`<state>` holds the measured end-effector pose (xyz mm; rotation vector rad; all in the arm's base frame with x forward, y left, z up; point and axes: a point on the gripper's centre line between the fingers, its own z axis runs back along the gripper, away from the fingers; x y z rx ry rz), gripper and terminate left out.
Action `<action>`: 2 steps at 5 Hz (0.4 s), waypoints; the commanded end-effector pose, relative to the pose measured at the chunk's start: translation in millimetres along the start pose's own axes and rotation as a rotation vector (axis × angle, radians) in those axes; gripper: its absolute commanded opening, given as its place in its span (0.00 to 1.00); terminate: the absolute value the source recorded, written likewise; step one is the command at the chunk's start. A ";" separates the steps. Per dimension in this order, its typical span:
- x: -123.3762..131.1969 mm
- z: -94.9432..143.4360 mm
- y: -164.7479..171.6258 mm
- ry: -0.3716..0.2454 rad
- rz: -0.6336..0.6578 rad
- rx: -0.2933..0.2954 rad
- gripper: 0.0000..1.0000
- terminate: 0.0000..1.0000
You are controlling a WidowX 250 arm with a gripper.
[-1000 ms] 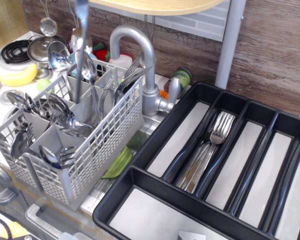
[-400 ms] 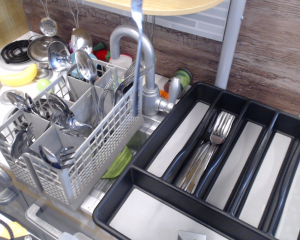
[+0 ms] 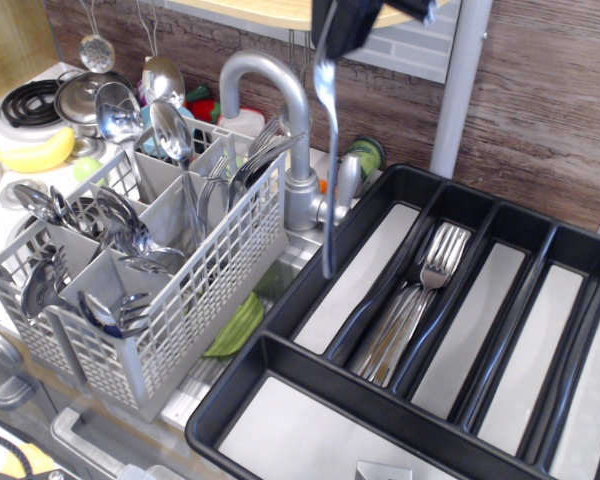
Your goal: Put fork from basket to tray
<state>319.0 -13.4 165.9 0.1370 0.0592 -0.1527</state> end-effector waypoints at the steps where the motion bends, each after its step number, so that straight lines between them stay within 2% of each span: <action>1: 5.9 -0.2 -13.2 -0.125 0.016 0.030 0.00 0.00; 2: 2.7 -21.3 -20.8 -0.145 0.008 0.007 0.00 0.00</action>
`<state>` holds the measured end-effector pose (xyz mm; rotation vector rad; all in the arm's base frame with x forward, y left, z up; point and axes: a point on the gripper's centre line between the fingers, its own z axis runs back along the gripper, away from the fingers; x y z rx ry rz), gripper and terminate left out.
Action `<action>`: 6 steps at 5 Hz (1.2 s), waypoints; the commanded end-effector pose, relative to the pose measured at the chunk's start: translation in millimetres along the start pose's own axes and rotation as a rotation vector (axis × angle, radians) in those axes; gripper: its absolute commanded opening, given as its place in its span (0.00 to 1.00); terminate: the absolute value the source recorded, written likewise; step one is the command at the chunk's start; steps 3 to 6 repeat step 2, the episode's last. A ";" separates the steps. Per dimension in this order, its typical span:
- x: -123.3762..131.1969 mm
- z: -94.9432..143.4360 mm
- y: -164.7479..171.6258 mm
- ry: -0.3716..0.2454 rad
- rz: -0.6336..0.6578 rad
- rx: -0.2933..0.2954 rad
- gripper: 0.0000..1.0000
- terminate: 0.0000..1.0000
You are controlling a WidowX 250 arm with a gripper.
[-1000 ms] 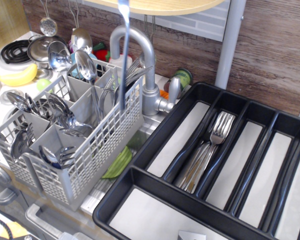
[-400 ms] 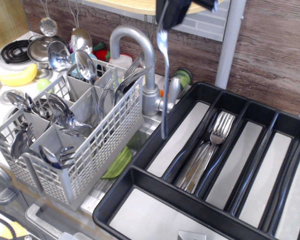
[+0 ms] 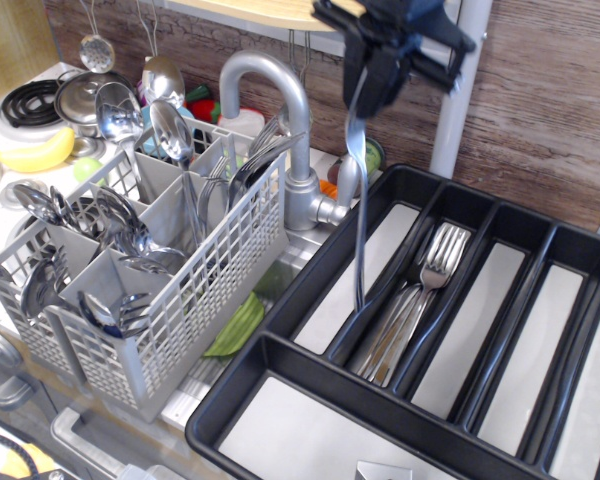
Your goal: Put fork from basket to tray
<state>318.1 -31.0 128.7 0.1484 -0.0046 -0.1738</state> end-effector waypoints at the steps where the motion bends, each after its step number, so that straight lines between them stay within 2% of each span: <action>1: 2.2 -3.4 -3.4 -0.098 0.023 -0.034 0.00 0.00; 2: 3.4 -19.7 -4.6 -0.107 0.041 0.002 0.00 1.00; 6: 3.4 -19.7 -4.6 -0.107 0.041 0.002 0.00 1.00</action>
